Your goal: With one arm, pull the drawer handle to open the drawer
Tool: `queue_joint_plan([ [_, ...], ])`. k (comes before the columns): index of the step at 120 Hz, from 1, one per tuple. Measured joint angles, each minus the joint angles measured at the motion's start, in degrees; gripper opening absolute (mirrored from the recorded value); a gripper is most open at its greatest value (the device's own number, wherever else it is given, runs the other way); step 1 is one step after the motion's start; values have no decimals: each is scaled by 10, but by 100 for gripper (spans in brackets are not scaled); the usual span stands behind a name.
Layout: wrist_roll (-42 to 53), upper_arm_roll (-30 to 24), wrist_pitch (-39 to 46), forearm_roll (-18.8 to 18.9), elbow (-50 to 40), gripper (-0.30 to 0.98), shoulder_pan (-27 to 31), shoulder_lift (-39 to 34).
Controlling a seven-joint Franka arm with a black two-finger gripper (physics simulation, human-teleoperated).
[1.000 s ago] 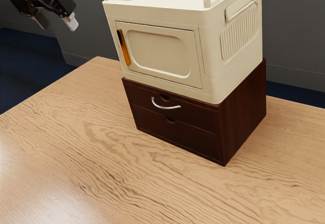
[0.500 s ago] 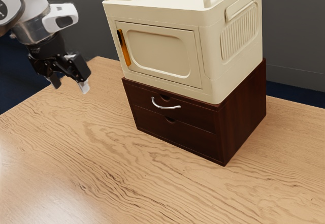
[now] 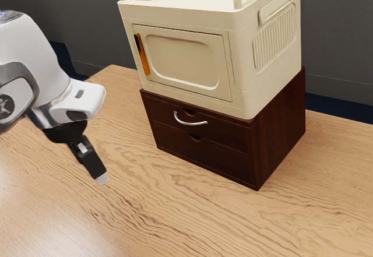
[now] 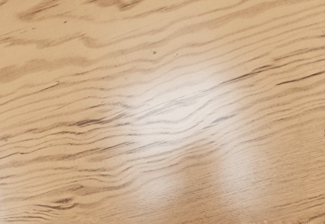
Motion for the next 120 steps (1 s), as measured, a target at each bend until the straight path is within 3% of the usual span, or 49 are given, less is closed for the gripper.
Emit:
queue_joint_plan([
  [47,291,-6,107,4,-44,69,-38,-4],
  [66,359,-7,178,8,-44,69,-53,17],
  [81,402,-7,218,18,-12,69,-61,79],
  [120,483,5,263,41,35,69,-64,158],
])
